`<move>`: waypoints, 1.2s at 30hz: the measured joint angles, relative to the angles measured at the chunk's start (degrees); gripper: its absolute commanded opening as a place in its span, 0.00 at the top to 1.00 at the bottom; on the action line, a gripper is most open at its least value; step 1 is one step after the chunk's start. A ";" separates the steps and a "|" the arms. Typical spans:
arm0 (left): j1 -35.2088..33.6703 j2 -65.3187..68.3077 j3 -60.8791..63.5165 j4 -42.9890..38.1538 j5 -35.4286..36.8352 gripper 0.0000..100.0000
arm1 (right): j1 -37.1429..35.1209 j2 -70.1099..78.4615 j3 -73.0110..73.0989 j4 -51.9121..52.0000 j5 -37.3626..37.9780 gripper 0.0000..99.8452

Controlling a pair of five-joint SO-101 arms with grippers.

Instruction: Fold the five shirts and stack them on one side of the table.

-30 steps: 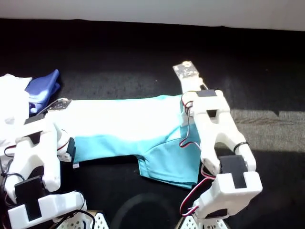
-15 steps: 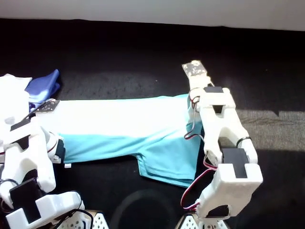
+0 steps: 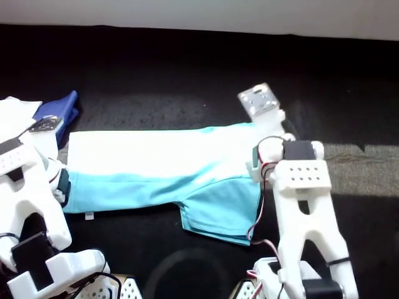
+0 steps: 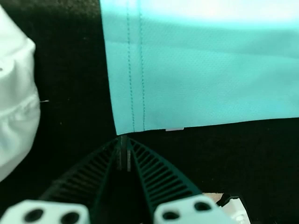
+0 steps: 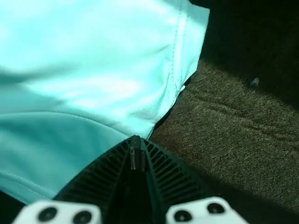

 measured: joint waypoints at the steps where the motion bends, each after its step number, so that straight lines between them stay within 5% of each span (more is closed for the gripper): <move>1: 0.00 0.00 -0.97 0.35 0.62 0.99 | -1.67 -2.46 2.64 1.32 1.93 0.99; 4: 0.09 0.00 -2.37 -0.44 4.04 0.99 | -6.95 -8.62 10.99 3.69 7.47 0.96; 10: 6.15 2.46 2.29 -8.70 11.08 0.99 | -13.98 -16.18 23.03 4.84 14.95 0.73; 24: 9.14 11.25 4.04 -18.46 18.20 0.99 | -24.79 -18.02 35.78 2.11 15.82 0.74; 33: 9.14 11.34 4.04 -18.46 18.29 0.99 | -22.77 -18.99 43.87 -7.91 15.82 0.75; 36: 9.14 11.34 4.04 -18.46 18.29 0.99 | -19.34 -18.99 44.57 -10.29 18.73 0.82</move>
